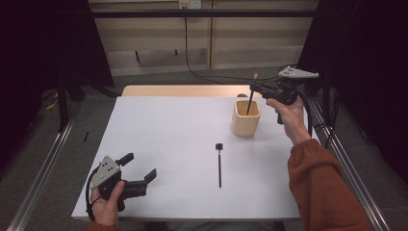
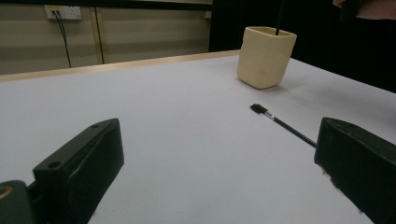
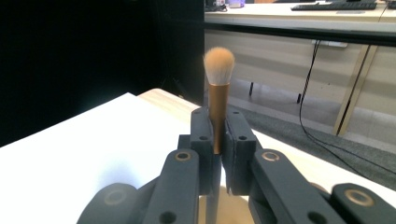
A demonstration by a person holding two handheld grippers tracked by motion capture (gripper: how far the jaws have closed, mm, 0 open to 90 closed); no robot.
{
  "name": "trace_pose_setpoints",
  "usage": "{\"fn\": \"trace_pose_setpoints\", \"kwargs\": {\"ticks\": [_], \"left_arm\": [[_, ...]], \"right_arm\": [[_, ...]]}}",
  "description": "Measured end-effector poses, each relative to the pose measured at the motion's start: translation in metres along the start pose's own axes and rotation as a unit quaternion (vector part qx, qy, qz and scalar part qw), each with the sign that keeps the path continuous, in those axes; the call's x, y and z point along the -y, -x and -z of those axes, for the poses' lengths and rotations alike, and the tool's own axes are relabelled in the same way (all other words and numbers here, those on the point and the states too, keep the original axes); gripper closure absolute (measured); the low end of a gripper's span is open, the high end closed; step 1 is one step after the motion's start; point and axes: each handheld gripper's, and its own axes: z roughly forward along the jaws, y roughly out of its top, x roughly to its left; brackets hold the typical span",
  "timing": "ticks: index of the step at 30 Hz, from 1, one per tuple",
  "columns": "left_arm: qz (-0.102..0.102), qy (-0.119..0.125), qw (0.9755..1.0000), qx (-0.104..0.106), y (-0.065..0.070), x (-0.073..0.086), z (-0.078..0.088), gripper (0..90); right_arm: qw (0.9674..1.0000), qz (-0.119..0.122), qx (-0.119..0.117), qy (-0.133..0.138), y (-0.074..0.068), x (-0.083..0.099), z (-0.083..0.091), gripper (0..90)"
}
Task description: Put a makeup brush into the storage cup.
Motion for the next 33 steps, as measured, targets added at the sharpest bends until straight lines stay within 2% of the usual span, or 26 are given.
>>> {"fn": "trace_pose_setpoints", "kwargs": {"ticks": [7, 9, 16, 33], "left_arm": [[0.001, -0.001, 1.0, 0.001, 0.0, 0.0, 0.0, 1.5], [-0.002, -0.002, 1.0, 0.004, 0.0, 0.0, 0.0, 1.7], [-0.001, -0.002, 1.0, 0.003, 0.0, 0.001, -0.001, 1.6], [0.001, -0.003, 1.0, 0.004, -0.001, 0.001, -0.001, 1.6]], "right_arm": [[1.0, 0.001, -0.002, -0.004, -0.002, 0.007, -0.002, 82.7], [0.9999, 0.005, 0.001, -0.013, -0.002, 0.012, -0.004, 81.3], [0.9998, 0.005, -0.001, -0.019, -0.001, 0.021, -0.004, 83.0], [0.9991, -0.012, -0.005, -0.041, 0.001, 0.046, -0.014, 82.9]]}}
